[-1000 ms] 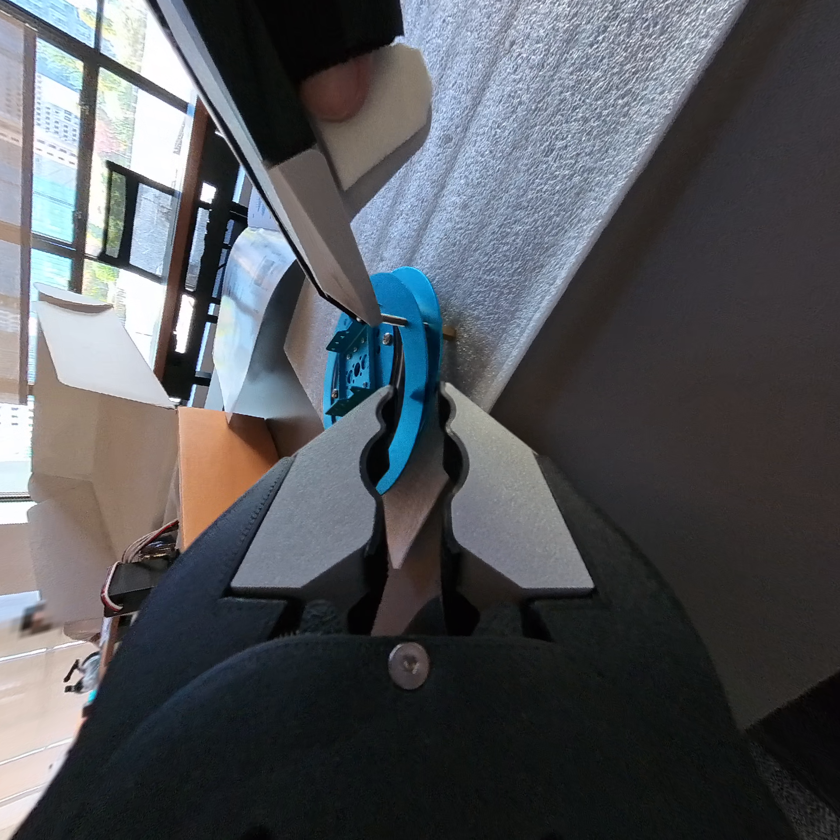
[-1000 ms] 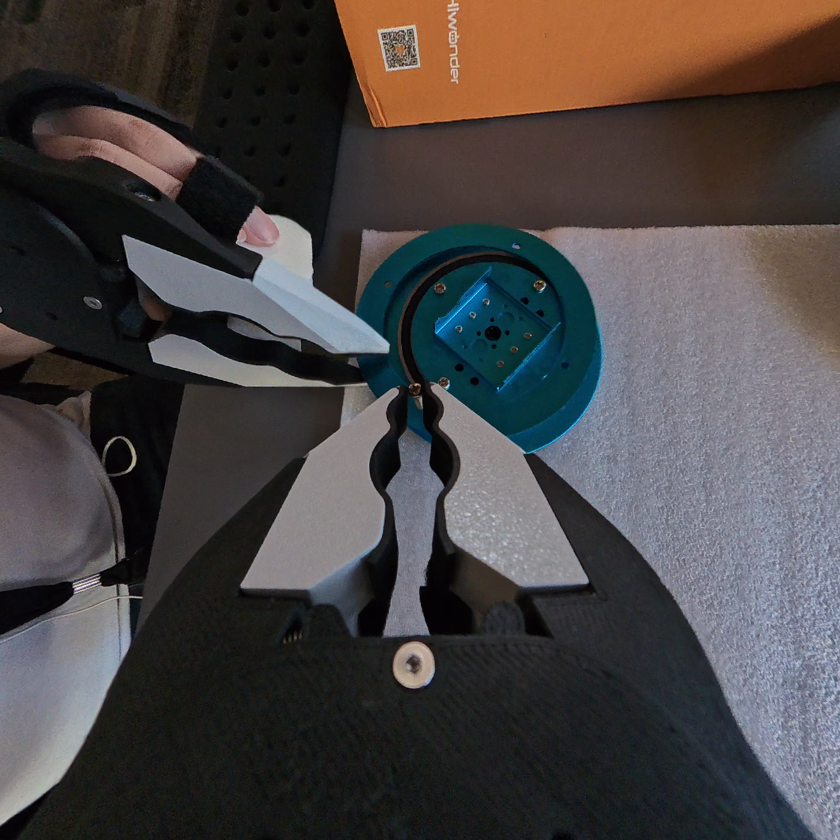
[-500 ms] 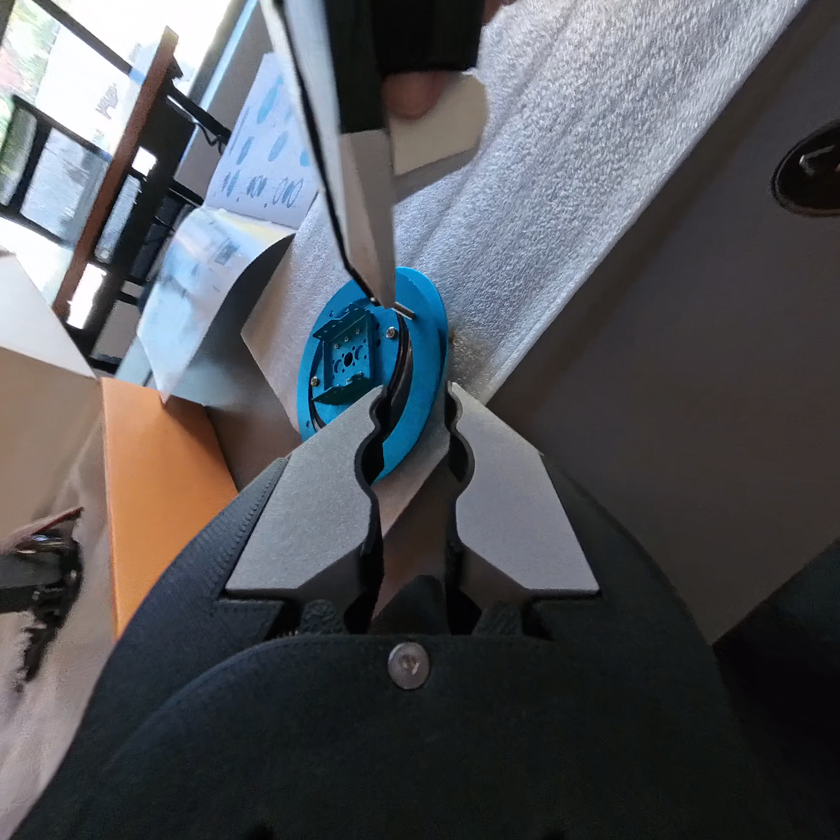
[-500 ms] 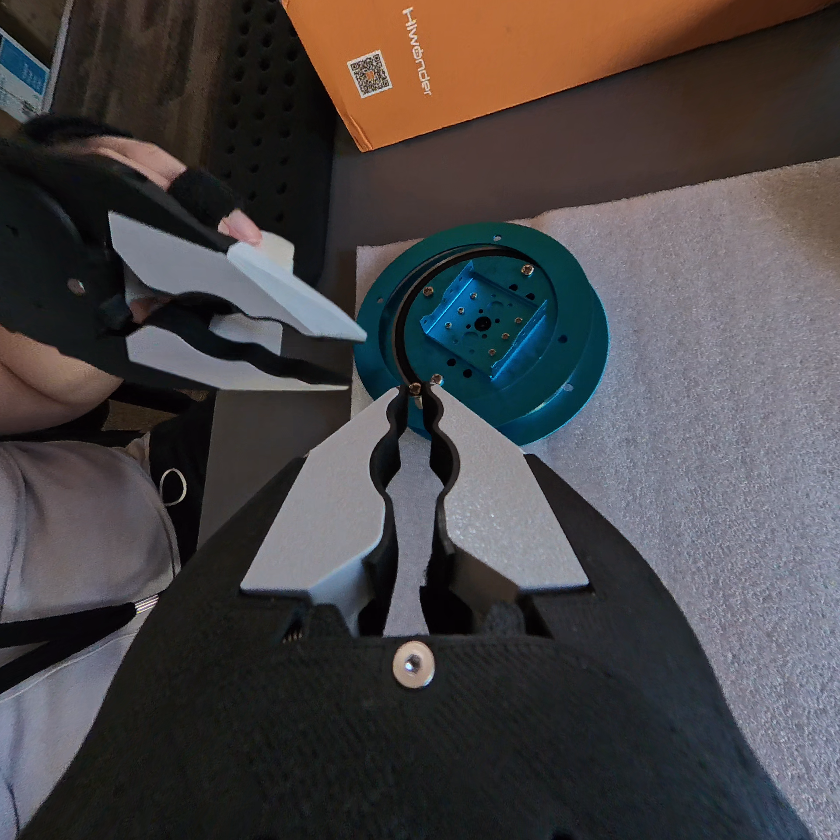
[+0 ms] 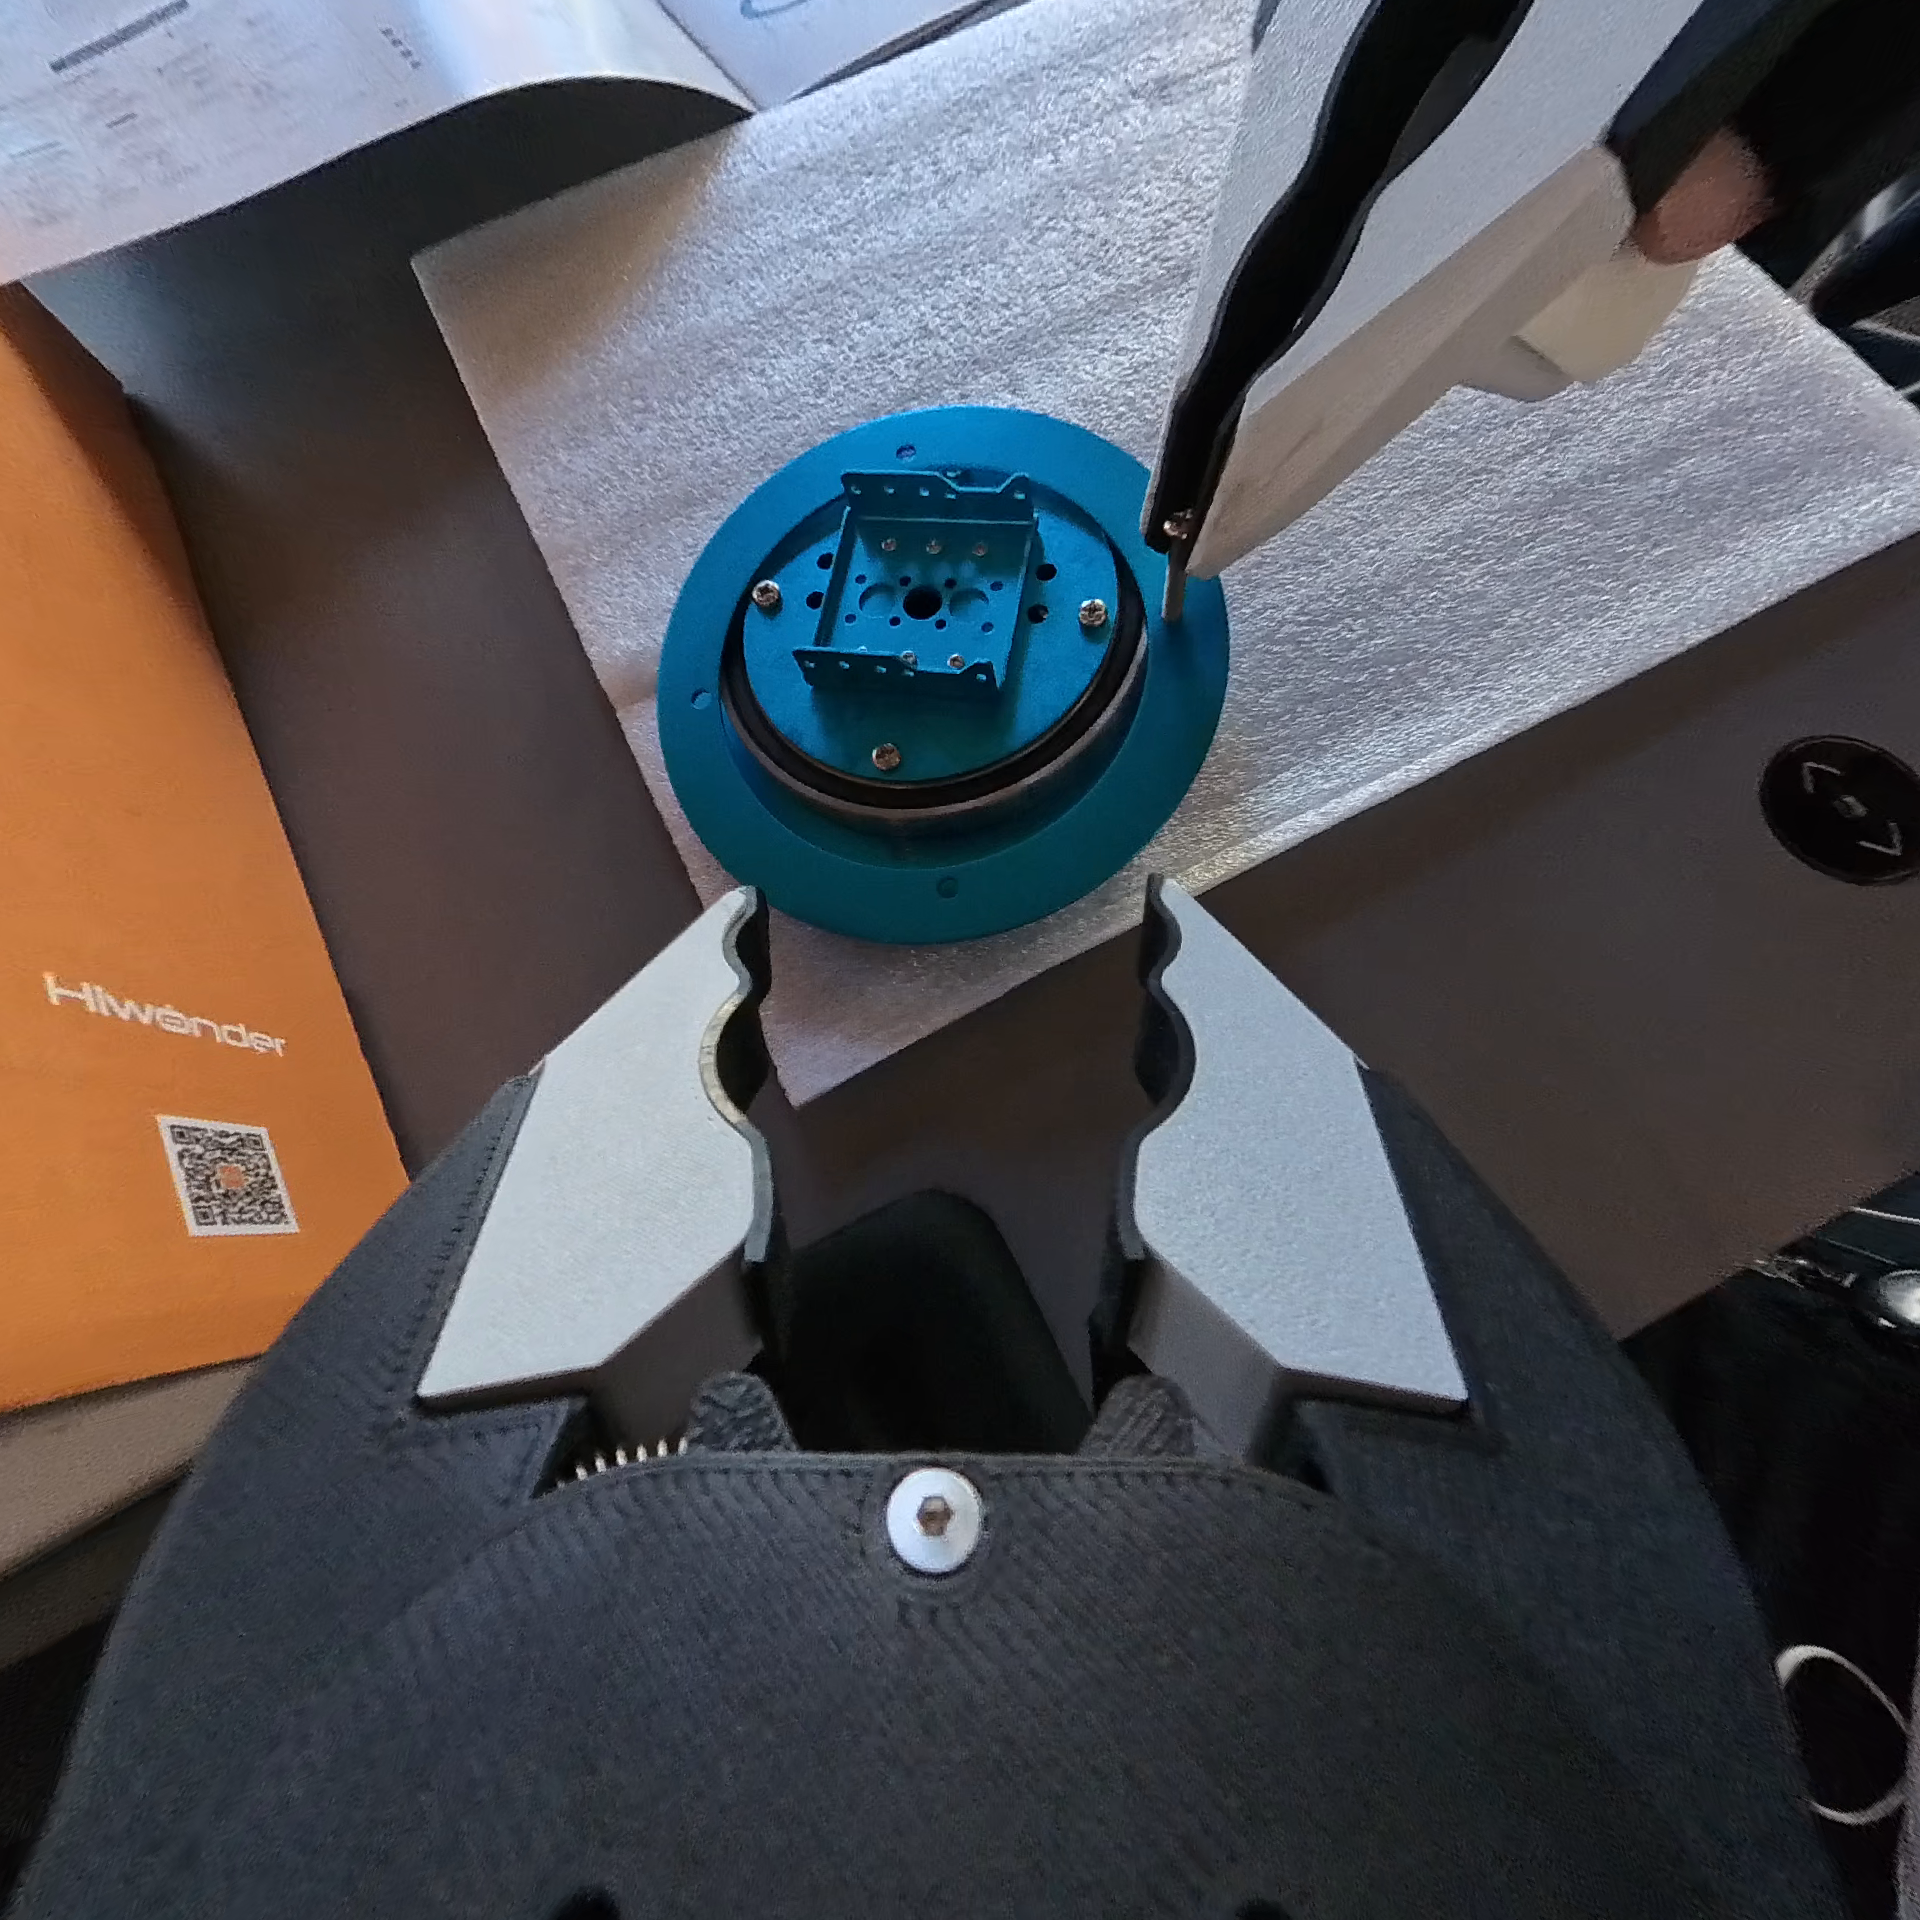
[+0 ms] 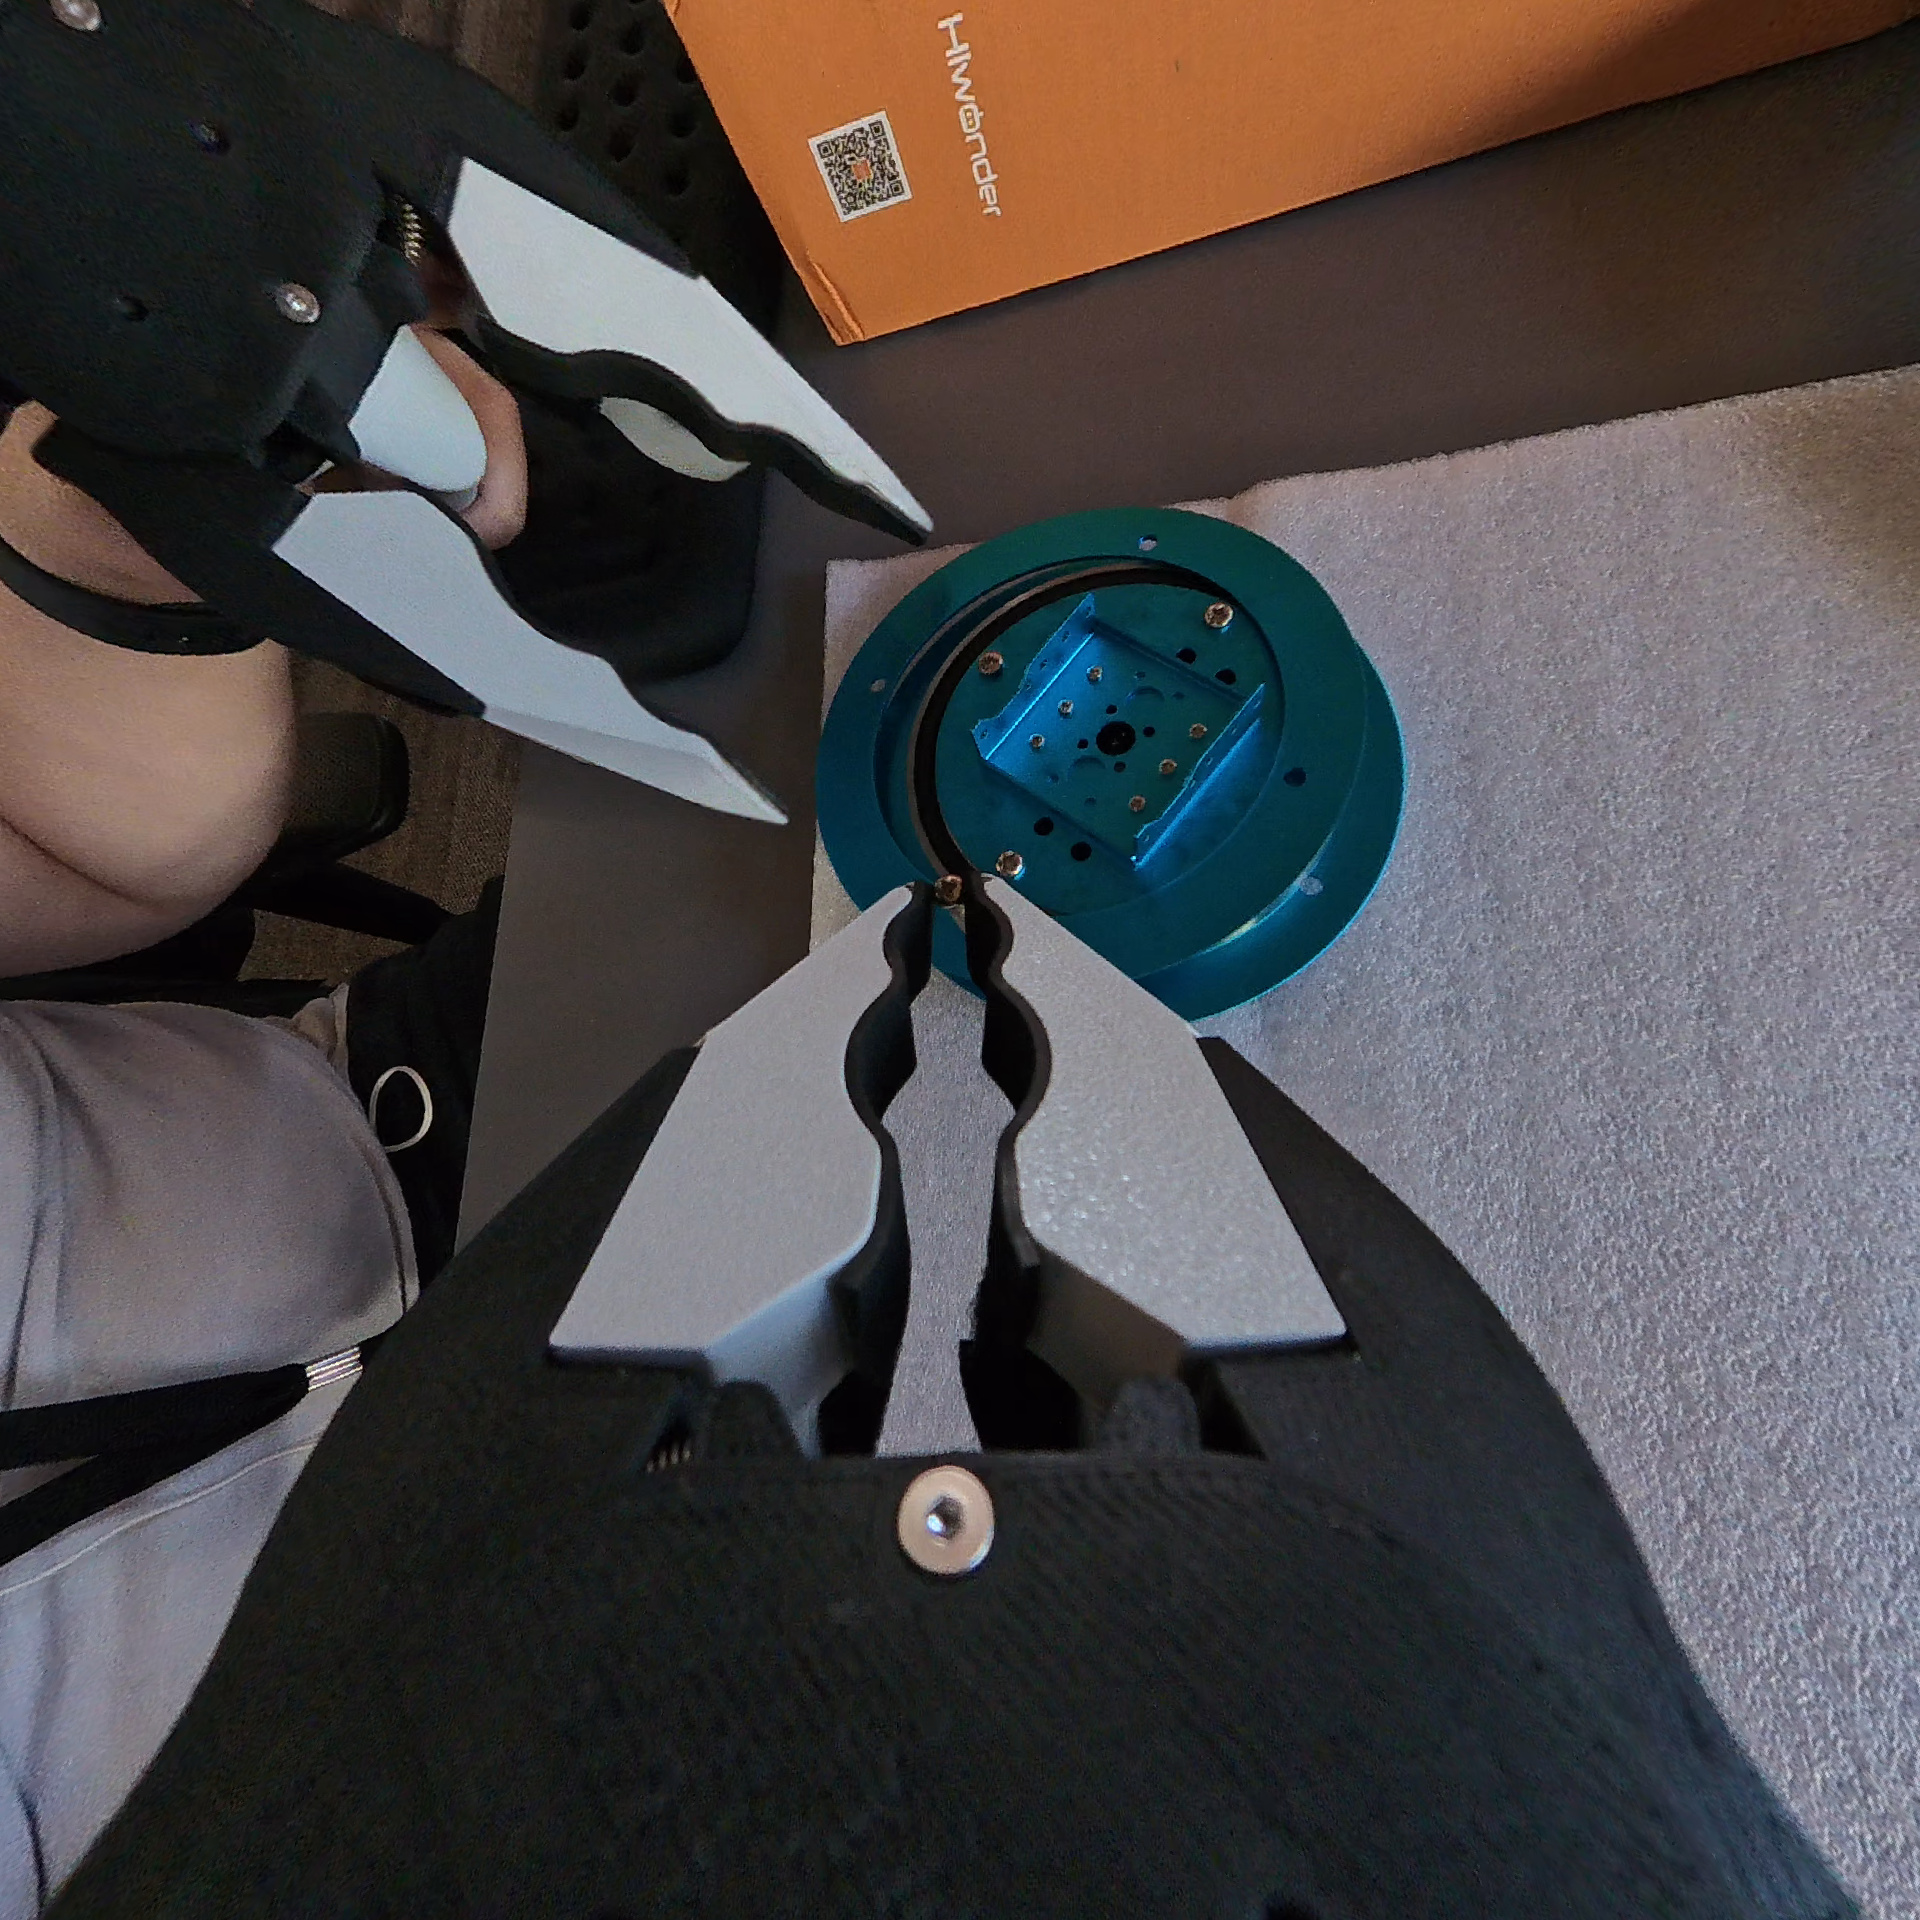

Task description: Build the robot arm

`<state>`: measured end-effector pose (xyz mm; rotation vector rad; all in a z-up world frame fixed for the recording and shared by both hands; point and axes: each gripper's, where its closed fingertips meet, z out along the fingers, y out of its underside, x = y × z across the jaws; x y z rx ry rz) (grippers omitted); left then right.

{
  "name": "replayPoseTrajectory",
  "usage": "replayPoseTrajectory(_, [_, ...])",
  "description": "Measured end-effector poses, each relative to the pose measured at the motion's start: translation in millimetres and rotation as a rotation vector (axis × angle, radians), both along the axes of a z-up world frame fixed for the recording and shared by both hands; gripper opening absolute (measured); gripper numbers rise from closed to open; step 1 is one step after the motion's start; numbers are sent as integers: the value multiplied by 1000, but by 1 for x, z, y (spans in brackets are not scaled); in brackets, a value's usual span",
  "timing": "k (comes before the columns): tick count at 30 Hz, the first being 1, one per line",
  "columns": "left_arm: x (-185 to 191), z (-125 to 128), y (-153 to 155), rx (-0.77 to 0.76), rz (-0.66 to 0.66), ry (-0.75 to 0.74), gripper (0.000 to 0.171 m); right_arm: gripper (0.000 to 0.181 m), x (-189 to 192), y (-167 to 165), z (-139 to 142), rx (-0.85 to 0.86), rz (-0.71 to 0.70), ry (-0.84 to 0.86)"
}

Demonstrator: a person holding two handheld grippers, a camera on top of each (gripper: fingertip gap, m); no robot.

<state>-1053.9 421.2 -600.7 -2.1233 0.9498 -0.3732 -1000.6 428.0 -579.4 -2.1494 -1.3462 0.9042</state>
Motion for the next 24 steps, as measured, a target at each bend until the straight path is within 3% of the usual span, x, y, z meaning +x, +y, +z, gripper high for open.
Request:
replayPoseTrajectory(3, [1, -8, 3, -22, 5, 32, 79, 5, 0, 0, 0, -4, -7, 2])
replayPoseTrajectory(6, [1, -14, 3, -51, 17, 53, 76, 5, -1, 0, 0, -8, -13, 5])
replayPoseTrajectory(9, [1, -11, 4, -50, 22, 29, 68, 5, 0, 1, 0, -8, -23, 4])
replayPoseTrajectory(24, [2, 0, 6, -35, 21, -49, 63, 5, -1, -1, -2, 34, -7, -96])
